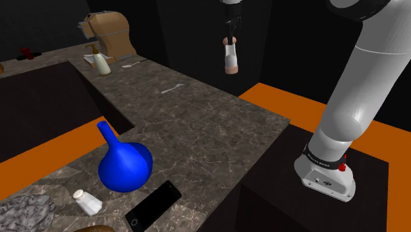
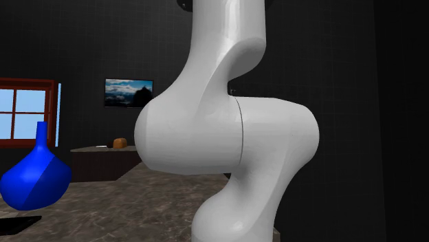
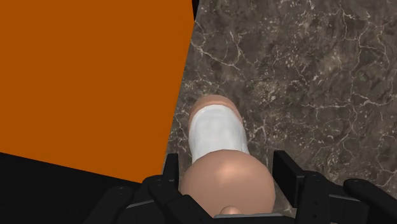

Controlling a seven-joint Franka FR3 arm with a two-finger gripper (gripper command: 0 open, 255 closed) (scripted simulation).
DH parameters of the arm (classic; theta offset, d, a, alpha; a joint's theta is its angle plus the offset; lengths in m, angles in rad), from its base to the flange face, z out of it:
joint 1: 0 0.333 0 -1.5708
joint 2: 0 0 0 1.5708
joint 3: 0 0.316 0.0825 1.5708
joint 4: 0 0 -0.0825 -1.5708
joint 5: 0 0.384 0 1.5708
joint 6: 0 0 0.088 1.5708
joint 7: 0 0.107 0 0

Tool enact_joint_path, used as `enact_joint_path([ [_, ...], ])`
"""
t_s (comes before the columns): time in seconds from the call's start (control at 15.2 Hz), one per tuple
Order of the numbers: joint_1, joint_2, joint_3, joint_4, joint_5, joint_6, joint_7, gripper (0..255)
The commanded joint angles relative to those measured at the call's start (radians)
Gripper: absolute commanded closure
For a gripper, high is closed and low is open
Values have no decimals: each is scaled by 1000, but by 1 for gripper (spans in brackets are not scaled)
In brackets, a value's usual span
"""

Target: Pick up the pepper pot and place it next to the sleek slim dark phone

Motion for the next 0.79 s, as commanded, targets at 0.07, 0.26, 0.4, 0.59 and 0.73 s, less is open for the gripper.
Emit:
enact_joint_path([
  [0.07, -1, 14, -1, 57, 3, -43, -3, 255],
  [0.26, -2, 27, -1, 114, 5, -88, -7, 255],
  [0.4, -3, 37, -2, 155, 7, -118, -9, 255],
  [0.59, -5, 55, -3, 220, 11, -166, -14, 255],
  [0.73, 8, 29, 7, 187, 6, -160, 9, 255],
])
